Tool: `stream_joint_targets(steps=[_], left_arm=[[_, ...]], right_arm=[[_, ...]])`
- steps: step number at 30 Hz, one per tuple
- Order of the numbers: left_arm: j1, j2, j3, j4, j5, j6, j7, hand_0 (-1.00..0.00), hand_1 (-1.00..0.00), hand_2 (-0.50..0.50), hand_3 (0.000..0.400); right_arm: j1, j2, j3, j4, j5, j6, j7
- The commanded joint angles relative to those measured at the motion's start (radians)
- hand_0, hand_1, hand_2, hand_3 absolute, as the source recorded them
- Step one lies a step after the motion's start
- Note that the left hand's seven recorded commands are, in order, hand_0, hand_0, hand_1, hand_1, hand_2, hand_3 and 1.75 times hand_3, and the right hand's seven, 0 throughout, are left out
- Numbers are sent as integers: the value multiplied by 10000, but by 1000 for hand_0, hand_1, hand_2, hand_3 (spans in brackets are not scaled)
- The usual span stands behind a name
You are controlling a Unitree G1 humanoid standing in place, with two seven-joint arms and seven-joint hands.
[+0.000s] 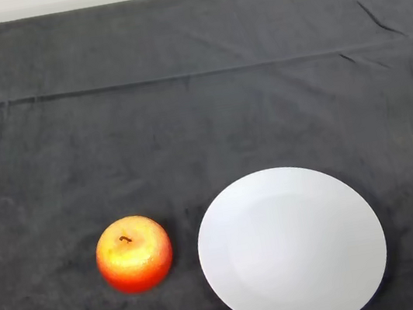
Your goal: Move the apple to the plate
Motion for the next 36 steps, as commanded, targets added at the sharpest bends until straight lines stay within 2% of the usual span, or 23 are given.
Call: stream_joint_targets(steps=[1,23,36], left_arm=[[75,367,-263,-509,147,146,48,0,0,0,0],[387,328,-775,-1937,599,854,442,0,0,0,0],[686,325,-1164,-3586,943,1859,867,0,0,0,0]], right_arm=[[193,-91,-107,-216,273,15,-36],[202,-81,-101,-239,275,14,-44],[210,-72,-96,-257,276,13,-50]])
